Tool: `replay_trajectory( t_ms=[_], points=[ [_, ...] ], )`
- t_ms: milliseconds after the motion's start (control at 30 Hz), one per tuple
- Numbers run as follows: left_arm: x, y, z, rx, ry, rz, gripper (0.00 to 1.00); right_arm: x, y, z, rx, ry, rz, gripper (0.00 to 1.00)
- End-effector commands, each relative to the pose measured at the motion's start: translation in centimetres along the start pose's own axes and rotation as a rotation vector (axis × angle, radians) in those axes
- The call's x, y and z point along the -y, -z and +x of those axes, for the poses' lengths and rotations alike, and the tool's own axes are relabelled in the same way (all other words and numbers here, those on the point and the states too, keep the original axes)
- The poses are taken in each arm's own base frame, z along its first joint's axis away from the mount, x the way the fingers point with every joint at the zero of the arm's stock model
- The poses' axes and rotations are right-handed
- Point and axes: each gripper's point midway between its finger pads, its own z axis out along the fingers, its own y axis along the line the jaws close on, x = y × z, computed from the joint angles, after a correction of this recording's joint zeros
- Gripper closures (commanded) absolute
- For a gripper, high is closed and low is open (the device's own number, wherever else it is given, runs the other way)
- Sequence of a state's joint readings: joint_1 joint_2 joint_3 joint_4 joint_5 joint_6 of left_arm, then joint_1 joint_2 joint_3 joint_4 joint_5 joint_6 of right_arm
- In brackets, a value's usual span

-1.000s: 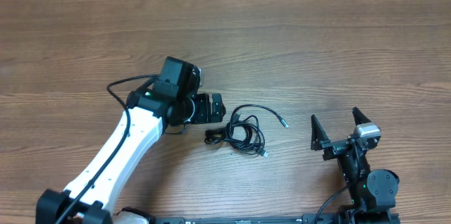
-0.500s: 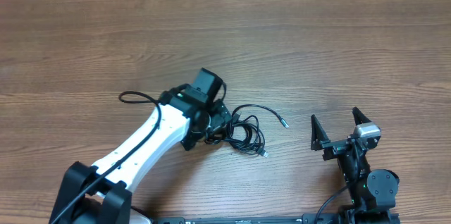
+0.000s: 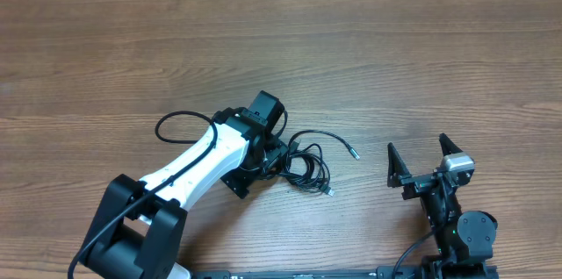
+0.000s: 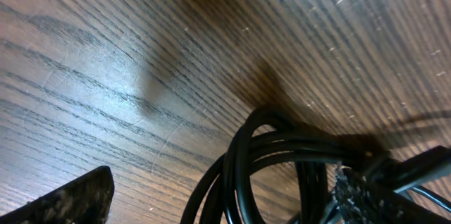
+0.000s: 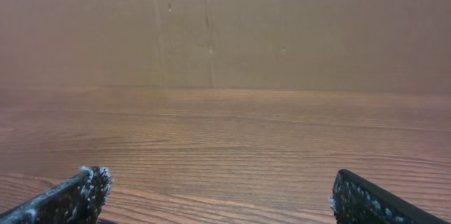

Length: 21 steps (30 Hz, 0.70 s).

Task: Untangle cables
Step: 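Move the left gripper forward and down onto the black cable bundle, then close the left gripper on the cable bundle and lift it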

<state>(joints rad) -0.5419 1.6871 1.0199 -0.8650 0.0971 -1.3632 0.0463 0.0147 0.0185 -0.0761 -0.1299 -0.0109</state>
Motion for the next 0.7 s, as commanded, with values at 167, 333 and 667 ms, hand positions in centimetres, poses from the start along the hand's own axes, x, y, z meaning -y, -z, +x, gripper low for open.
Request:
replay_trajectory(
  t_ms=[167,333,667],
  points=[
    [-0.02,-0.89,0.42,-0.033,0.030,-0.032,0.00,0.17,0.01,0.17,0.004,-0.003,0.008,0.00],
    [-0.21,-0.89,0.47,-0.035,0.032,-0.040,0.00,0.17,0.01,0.17,0.004,-0.003,0.008,0.00],
    [-0.08,-0.90,0.45,-0.034,0.030,-0.035,0.96,0.17,0.01,0.17,0.004,-0.003,0.008,0.00]
  ],
)
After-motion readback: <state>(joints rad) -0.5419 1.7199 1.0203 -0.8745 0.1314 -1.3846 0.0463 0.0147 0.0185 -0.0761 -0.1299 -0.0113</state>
